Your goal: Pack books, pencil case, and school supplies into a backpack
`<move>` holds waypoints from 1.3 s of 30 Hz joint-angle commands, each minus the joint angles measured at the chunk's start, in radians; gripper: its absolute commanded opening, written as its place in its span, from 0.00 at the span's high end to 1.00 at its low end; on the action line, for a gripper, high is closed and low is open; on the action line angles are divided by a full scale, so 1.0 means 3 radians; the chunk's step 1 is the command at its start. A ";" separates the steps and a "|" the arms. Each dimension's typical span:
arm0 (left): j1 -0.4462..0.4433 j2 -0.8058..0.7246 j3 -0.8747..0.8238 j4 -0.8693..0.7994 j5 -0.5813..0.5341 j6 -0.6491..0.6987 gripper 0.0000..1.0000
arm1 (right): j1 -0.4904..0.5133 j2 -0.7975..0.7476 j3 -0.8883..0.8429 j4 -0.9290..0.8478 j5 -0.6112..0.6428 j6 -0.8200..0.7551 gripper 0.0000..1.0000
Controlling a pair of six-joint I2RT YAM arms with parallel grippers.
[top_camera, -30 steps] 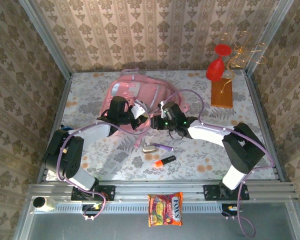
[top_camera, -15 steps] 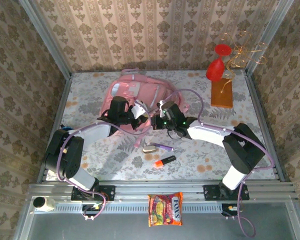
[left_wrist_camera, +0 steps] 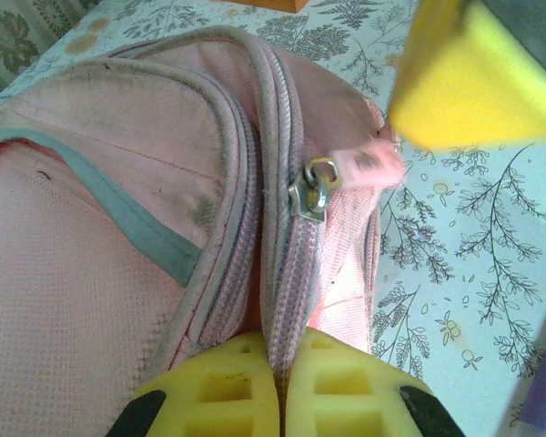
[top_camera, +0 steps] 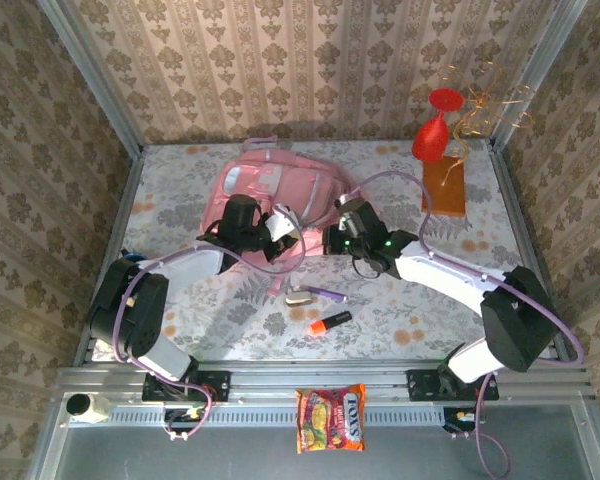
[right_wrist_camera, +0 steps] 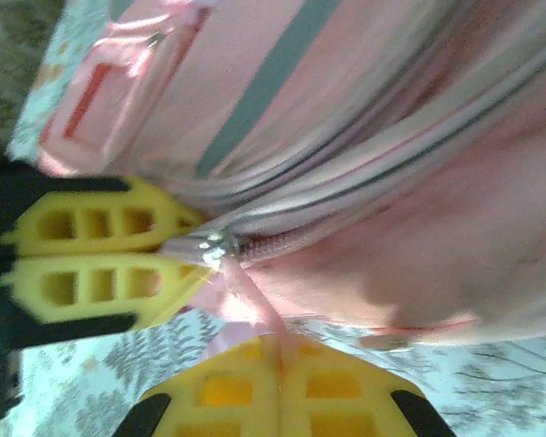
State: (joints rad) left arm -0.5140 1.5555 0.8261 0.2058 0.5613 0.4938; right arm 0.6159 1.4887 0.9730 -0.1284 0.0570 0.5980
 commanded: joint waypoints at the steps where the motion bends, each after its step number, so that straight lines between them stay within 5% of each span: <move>1: 0.0002 -0.0111 0.0079 0.0001 0.0138 0.0067 1.00 | -0.0052 -0.0045 0.0013 -0.0250 0.0285 -0.0155 1.00; 4: 0.0006 -0.0118 0.0072 0.0009 0.0152 0.0061 1.00 | -0.0110 -0.0003 0.0061 -0.0277 0.0207 -0.0312 1.00; 7: 0.0000 -0.0126 0.0070 0.0009 0.0155 0.0058 1.00 | -0.0198 -0.0017 -0.0025 0.0063 -0.0582 -0.0591 1.00; 12: -0.0010 -0.0110 0.0081 0.0011 0.0164 0.0056 1.00 | -0.0141 0.0057 0.0026 0.0237 -0.1391 -0.0641 0.72; 17: -0.0015 -0.0108 0.0087 0.0005 0.0157 0.0054 1.00 | -0.0054 0.0288 0.0098 0.0370 -0.1297 -0.0306 0.63; 26: -0.0030 -0.0110 0.0091 -0.0009 0.0149 0.0064 1.00 | -0.0054 0.0521 0.0070 0.0877 -0.1118 0.0154 0.62; 39: -0.0030 -0.0087 0.0097 -0.0010 0.0139 0.0067 1.00 | -0.0043 0.0453 0.0077 0.1114 -0.1050 0.0306 0.77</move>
State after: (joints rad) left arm -0.5167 1.5555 0.8261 0.1978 0.5602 0.4976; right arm 0.6022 1.6485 0.9810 0.1410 -0.2855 0.6781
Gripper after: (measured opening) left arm 0.055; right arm 0.234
